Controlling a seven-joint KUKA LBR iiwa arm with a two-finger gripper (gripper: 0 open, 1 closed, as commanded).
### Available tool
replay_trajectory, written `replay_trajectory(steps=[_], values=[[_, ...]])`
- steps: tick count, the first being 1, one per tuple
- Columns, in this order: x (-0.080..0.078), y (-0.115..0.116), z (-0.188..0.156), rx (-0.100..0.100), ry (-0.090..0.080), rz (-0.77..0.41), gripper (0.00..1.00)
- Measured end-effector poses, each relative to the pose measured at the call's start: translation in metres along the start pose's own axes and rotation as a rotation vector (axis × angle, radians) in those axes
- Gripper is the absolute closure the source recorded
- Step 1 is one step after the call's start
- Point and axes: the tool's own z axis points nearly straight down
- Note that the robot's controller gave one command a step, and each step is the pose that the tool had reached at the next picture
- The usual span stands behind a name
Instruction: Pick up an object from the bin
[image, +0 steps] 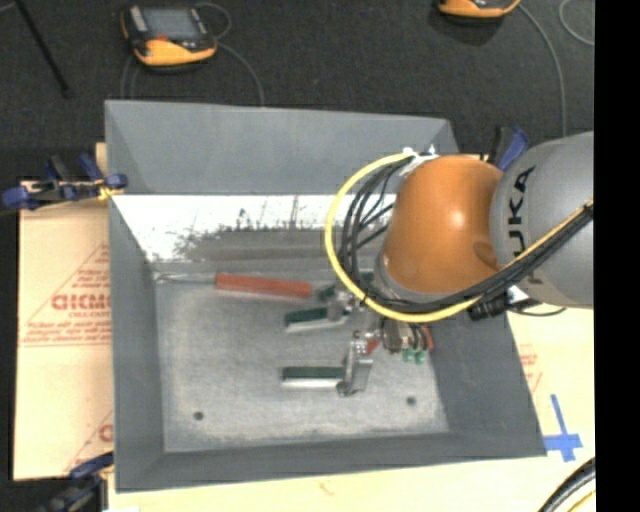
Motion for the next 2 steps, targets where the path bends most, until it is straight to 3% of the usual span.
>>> replay_trajectory(steps=[1,2], values=[[-0.002,-0.010,0.048,0.002,0.005,-0.057,0.00],[-0.023,0.017,0.134,-0.002,0.008,-0.616,1.00]])
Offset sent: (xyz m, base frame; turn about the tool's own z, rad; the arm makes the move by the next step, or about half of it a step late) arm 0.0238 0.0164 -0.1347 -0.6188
